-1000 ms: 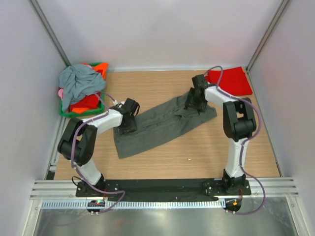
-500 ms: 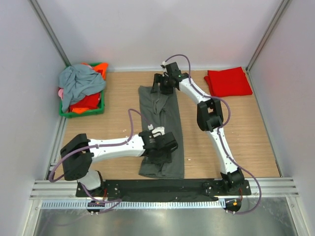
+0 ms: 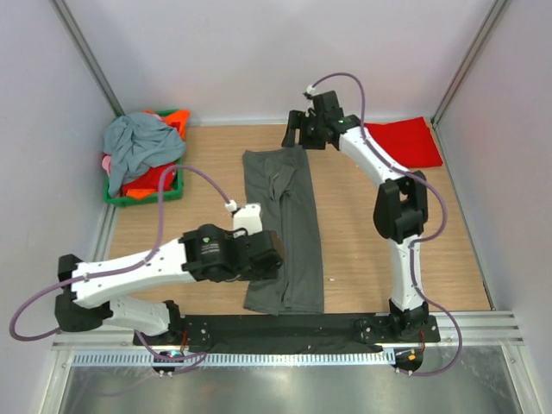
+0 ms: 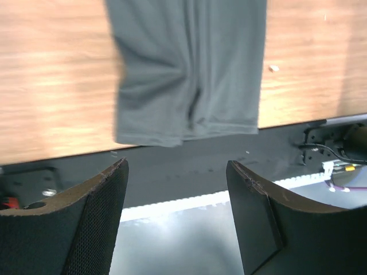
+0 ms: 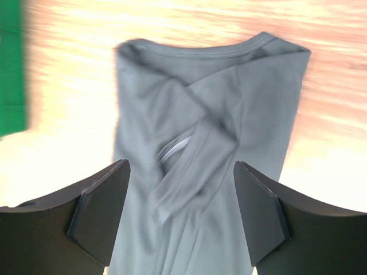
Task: Fold and stack the t-shirts
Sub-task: Fold the tshirt
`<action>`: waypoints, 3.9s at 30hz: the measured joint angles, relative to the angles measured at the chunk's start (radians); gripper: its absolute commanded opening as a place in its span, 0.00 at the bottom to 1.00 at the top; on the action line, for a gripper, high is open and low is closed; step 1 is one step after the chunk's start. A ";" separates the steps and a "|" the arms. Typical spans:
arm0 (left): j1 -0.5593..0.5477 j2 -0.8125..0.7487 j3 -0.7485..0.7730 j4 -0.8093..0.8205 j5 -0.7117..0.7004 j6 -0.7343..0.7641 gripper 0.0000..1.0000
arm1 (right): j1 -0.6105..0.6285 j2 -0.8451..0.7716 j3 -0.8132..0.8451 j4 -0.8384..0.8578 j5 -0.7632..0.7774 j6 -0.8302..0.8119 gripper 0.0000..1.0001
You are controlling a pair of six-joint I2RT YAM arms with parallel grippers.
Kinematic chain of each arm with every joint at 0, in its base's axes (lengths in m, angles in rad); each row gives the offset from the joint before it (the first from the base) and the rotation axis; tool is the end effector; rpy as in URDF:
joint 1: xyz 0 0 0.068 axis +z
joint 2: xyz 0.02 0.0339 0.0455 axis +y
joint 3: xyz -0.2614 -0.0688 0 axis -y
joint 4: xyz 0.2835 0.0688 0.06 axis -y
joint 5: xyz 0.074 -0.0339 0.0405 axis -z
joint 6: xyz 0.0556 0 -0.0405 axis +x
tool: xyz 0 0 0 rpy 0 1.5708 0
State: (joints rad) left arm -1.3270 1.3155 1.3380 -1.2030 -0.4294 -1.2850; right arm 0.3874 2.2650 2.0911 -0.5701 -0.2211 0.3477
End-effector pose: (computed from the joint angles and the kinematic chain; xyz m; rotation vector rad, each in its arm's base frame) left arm 0.0909 -0.2695 0.3176 -0.0576 2.6097 -0.3487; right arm 0.5243 0.2271 0.2376 -0.1626 2.3705 0.6199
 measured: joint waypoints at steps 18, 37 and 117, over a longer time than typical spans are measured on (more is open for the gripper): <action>0.013 -0.681 -0.240 -0.138 -0.374 0.145 0.98 | 0.220 0.155 0.031 -0.036 0.177 0.068 0.71; 0.014 -0.540 -0.329 -0.077 -0.408 0.276 0.98 | 0.181 0.454 0.470 -0.080 0.473 0.097 0.76; 0.387 -0.342 -0.990 0.954 0.277 0.037 0.67 | 0.501 -1.395 -1.846 0.345 0.308 0.864 0.50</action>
State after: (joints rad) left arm -0.9401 0.9733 0.3477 -0.2493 -0.1528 -1.2480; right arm 0.8883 0.8703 0.2451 -0.2249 0.0868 1.2118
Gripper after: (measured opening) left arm 0.729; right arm 0.510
